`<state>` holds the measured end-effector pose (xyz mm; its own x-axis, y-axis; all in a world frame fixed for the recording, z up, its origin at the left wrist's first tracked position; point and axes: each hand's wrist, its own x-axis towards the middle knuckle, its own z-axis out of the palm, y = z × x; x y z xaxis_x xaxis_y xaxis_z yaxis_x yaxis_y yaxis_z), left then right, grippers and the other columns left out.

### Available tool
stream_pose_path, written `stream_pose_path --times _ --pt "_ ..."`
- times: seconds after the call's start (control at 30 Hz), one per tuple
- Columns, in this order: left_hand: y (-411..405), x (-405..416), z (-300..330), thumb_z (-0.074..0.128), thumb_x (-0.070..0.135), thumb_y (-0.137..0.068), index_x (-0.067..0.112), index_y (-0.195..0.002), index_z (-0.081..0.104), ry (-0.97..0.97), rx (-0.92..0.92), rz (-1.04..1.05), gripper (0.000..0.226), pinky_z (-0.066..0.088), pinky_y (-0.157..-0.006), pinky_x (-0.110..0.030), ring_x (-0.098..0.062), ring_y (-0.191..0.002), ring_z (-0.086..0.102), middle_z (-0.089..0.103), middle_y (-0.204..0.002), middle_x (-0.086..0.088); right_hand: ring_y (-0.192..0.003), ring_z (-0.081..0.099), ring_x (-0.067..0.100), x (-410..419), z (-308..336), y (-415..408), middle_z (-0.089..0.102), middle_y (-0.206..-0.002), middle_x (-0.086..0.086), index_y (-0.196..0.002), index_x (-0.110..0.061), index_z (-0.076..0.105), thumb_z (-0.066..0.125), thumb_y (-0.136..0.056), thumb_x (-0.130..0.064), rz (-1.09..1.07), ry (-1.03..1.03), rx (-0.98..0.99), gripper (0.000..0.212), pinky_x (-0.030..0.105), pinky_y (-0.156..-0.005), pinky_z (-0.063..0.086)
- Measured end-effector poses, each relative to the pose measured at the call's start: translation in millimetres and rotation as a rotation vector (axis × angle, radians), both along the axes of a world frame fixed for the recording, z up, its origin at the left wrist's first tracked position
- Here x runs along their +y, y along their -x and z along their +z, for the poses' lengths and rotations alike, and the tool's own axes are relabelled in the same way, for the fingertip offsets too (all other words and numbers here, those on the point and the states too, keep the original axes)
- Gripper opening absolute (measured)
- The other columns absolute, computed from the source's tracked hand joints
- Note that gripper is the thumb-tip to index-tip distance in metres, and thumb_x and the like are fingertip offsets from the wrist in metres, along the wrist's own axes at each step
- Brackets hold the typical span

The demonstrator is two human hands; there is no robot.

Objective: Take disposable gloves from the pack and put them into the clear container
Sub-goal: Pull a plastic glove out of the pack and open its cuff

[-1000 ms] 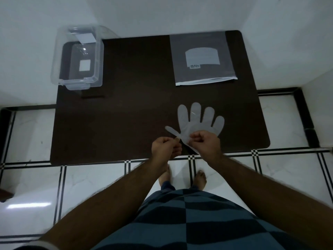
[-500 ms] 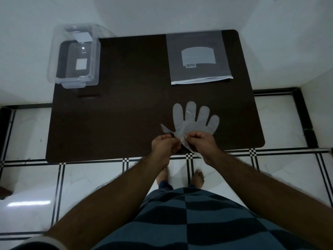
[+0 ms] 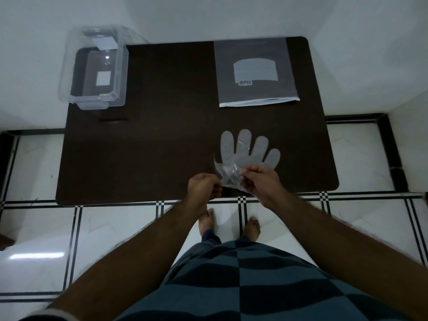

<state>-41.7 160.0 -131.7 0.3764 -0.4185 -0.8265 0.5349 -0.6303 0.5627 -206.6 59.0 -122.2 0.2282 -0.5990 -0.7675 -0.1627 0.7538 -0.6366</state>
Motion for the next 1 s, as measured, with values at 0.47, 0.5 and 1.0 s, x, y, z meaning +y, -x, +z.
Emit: stream_pose_path --times 0.47,0.5,1.0 --pt "3.9 -0.2 19.7 0.057 0.019 -0.106 0.019 -0.119 0.072 0.421 -1.165 -1.087 0.020 0.057 -0.098 -0.037 -0.014 -0.111 0.065 0.073 -0.119 0.000 -0.102 0.075 0.029 -5.9 12.9 8.8 0.075 -0.109 0.015 -0.107 -0.008 0.075 0.067 -0.099 -0.003 0.049 0.115 0.065 0.012 0.042 -0.087 0.065" --pt "5.5 -2.2 18.5 0.057 0.022 -0.106 0.020 -0.118 0.073 0.388 -1.137 -1.137 0.020 0.057 -0.099 -0.040 -0.015 -0.110 0.065 0.073 -0.119 0.000 -0.103 0.075 0.028 -6.0 13.1 8.8 0.075 -0.111 0.014 -0.108 -0.009 0.075 0.067 -0.099 -0.004 0.035 0.110 0.061 0.013 0.041 -0.087 0.065" --pt "15.6 -22.9 5.6 0.063 0.028 -0.105 0.022 -0.151 0.058 0.378 -1.269 -1.629 0.046 0.033 -0.126 -0.047 -0.029 -0.156 0.038 0.046 -0.165 -0.006 -0.088 0.070 0.022 -38.4 34.6 32.3 0.075 -0.099 0.015 -0.115 -0.003 0.072 0.065 -0.100 -0.001 -0.134 0.093 0.049 0.017 0.042 -0.091 0.062"
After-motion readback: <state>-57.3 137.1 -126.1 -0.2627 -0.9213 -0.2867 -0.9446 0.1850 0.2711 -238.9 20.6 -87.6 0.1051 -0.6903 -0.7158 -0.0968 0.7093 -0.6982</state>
